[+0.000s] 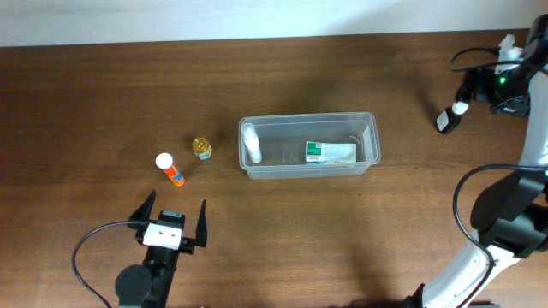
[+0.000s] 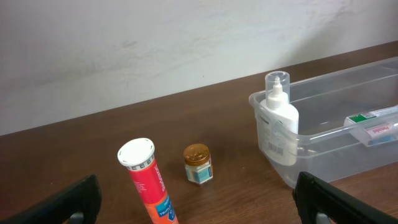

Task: Pack container
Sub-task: 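Move the right gripper to the dark brown bottle and grasp it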

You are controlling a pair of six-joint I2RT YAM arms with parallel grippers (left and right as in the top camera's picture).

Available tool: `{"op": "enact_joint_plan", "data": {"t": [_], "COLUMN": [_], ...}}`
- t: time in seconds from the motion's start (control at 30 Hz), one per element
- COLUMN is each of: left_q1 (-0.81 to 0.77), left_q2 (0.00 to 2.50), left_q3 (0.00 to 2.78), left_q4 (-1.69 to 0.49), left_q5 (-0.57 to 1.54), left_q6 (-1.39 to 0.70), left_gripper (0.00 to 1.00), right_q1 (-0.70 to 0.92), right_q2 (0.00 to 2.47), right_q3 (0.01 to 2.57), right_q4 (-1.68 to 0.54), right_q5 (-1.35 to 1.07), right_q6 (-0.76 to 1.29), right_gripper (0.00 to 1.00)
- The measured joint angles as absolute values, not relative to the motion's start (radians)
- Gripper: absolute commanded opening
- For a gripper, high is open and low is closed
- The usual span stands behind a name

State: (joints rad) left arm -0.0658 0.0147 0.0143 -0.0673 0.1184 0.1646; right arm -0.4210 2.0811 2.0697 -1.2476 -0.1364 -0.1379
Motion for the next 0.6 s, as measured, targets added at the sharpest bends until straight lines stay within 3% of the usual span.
{"op": "enact_joint_plan", "data": {"t": [0.4, 0.6], "left_q1": [-0.066, -0.066], "left_q2": [0.015, 0.015], "left_q3": [0.014, 0.014], "left_q4": [-0.067, -0.067], "left_q5": [0.118, 0.118], "left_q6": [0.165, 0.165], "left_gripper": [0.99, 0.99], "right_q1": [-0.421, -0.418], "right_q2": [2.195, 2.294], "right_q3": [2.010, 2.002], "right_q4": [-1.070, -1.060], "right_q5": [-0.141, -0.142], "right_q6": [-0.215, -0.221], "right_gripper": [0.89, 0.83]}}
